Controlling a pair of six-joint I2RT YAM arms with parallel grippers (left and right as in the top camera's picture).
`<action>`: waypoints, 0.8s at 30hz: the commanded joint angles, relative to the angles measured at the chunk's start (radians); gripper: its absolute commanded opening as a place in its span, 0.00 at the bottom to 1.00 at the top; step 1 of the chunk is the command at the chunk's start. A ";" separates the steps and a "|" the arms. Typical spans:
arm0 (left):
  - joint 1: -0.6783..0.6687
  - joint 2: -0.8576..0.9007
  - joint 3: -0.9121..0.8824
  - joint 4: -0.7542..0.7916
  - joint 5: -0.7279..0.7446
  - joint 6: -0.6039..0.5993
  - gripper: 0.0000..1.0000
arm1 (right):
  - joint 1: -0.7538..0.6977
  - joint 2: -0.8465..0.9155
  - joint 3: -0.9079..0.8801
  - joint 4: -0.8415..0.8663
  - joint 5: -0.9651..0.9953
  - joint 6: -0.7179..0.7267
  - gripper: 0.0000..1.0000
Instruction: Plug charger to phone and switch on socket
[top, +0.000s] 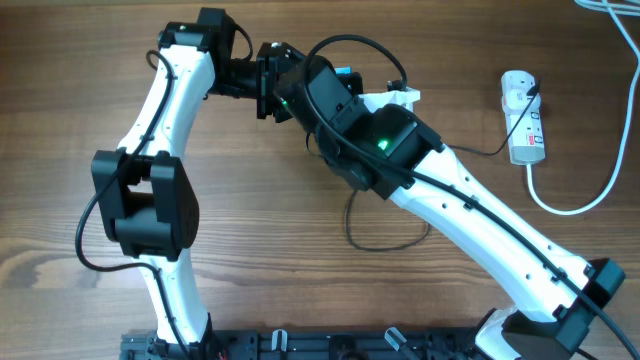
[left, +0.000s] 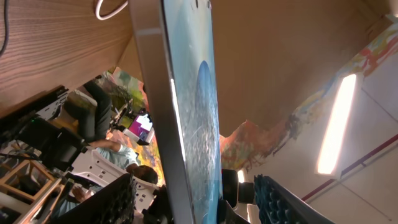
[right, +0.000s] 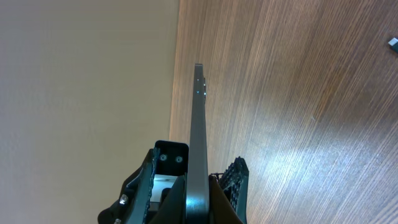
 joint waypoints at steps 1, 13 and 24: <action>-0.002 -0.032 0.016 -0.001 0.013 0.004 0.64 | -0.002 -0.021 0.021 0.009 0.024 0.021 0.05; -0.002 -0.032 0.016 -0.001 0.013 0.004 0.04 | -0.002 -0.021 0.021 0.006 -0.003 0.020 0.05; -0.002 -0.032 0.016 -0.001 0.012 0.004 0.04 | -0.002 -0.021 0.021 0.002 -0.009 0.007 0.16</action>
